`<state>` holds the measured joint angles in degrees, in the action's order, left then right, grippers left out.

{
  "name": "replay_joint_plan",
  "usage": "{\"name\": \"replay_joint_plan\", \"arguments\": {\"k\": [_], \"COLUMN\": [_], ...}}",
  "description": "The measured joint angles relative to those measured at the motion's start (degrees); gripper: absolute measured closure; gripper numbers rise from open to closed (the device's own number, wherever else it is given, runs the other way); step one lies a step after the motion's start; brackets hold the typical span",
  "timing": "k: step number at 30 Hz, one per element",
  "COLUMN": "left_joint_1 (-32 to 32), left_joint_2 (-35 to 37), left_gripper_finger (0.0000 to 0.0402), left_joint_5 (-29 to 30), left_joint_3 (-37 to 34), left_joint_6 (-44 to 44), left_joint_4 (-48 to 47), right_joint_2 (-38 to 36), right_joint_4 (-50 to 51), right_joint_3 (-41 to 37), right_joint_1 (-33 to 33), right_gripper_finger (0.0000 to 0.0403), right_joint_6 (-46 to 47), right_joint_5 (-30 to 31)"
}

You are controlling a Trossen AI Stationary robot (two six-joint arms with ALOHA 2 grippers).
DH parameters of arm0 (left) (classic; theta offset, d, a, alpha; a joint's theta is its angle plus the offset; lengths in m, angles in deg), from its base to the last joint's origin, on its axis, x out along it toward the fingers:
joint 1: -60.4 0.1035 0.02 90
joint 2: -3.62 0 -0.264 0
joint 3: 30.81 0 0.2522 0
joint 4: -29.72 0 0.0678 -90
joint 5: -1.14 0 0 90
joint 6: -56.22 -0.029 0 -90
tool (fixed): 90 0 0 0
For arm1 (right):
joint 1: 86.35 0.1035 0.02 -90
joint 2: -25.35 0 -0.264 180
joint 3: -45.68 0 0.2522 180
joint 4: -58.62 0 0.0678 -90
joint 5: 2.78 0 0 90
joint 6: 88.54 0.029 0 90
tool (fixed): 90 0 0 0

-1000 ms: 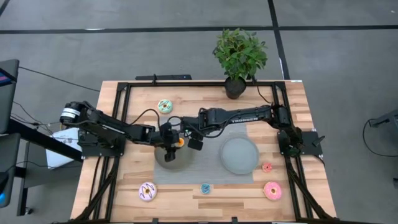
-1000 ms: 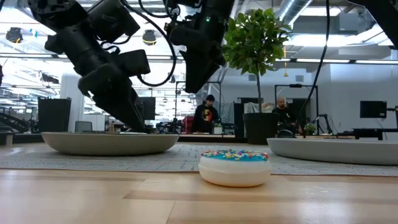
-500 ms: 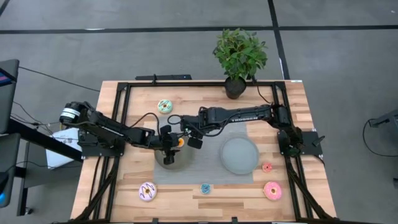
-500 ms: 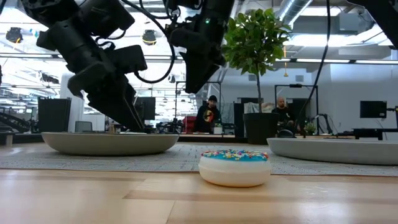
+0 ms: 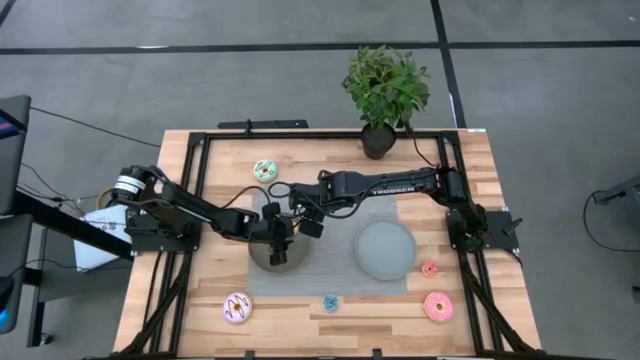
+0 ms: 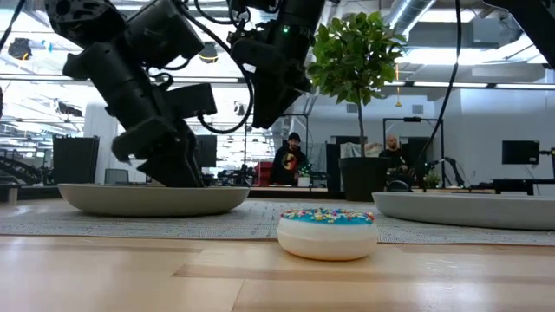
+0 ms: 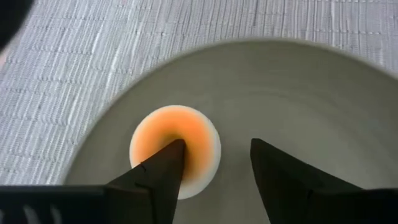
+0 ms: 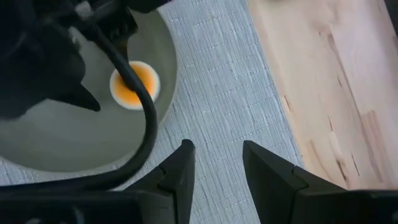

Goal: Pick & Place donuts
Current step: Put the small white donut on the dark gray plate

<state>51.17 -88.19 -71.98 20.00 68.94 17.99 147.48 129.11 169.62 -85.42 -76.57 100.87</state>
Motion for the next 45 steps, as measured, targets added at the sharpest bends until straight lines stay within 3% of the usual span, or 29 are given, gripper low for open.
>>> {"name": "replay_joint_plan", "arguments": {"k": [11,16,21,31,37,45], "left_joint_1": [0.0,0.1,0.0,0.0,0.0,-1.3], "left_joint_2": [0.1,2.2,8.8,29.7,38.8,43.0], "left_gripper_finger": [0.0343,0.0377,0.0382,0.0373,0.0374,0.0374], "left_joint_5": [0.3,-3.0,-3.7,-11.8,-13.0,-15.9], "left_joint_3": [0.3,0.3,0.3,0.3,0.3,0.3], "left_joint_6": [1.9,4.3,6.0,13.3,26.4,44.8], "left_joint_4": [-0.5,-1.4,-4.6,-11.8,-15.3,-18.8], "right_joint_2": [0.0,0.0,0.0,0.0,0.0,-2.2], "right_joint_4": [-0.2,0.1,2.8,3.9,-3.0,-15.3], "right_joint_3": [0.0,0.0,0.0,0.0,0.0,0.0], "right_joint_1": [0.1,-0.1,-0.5,0.1,1.7,4.8], "right_gripper_finger": [0.0276,0.0276,0.0276,0.0276,0.0276,0.0276], "right_joint_6": [0.0,-0.3,-0.4,-4.9,-10.4,-18.5], "right_joint_5": [0.0,-0.2,-0.1,-0.2,-2.8,-9.4]}}
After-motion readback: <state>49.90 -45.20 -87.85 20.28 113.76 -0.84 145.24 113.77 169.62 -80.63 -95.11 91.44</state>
